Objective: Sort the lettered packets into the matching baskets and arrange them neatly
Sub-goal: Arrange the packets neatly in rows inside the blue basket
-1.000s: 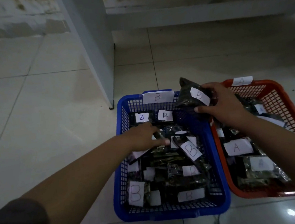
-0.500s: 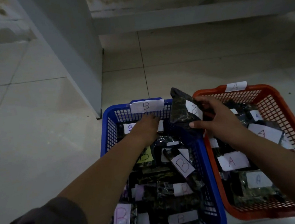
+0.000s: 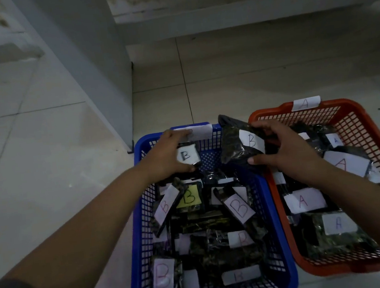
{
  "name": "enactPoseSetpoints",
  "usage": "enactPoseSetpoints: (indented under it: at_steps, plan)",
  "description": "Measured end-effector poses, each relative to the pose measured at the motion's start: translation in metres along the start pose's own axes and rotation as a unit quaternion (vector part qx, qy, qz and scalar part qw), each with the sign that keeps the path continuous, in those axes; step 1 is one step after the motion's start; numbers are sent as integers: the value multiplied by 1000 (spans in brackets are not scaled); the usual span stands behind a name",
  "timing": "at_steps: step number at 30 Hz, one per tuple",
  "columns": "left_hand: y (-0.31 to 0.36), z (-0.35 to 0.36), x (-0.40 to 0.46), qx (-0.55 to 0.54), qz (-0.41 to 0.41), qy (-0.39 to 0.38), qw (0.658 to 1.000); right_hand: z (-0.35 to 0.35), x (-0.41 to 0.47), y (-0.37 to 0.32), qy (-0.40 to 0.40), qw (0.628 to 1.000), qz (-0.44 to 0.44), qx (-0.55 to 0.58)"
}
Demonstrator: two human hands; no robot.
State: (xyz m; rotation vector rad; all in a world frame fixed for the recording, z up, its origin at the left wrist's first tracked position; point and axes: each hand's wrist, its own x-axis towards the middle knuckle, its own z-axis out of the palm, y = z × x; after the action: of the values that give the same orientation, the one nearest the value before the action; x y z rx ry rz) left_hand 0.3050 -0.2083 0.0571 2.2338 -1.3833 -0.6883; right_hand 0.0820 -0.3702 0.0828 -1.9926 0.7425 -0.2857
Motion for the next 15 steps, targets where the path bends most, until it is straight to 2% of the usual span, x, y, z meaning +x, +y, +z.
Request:
enactPoseSetpoints:
  at_steps: [3, 7, 11, 13, 15]
  plan:
    - [-22, -17, -16, 113, -22, -77, 990, 0, -1, -5, -5, 1000, -1, -4]
    - [-33, -8, -21, 260, -15, -138, 956, -1, 0, -7, 5, 1000, -1, -28]
    - [-19, -16, 1, 258, -71, -231, 936, -4, 0, -7, 14, 999, -9, -38]
    - [-3, -20, 19, 237, -50, -214, 946, -6, 0, -4, 16, 999, -12, -44]
    - [20, -10, 32, 159, -10, -170, 972, -10, 1, 1, 28, 998, -13, -46]
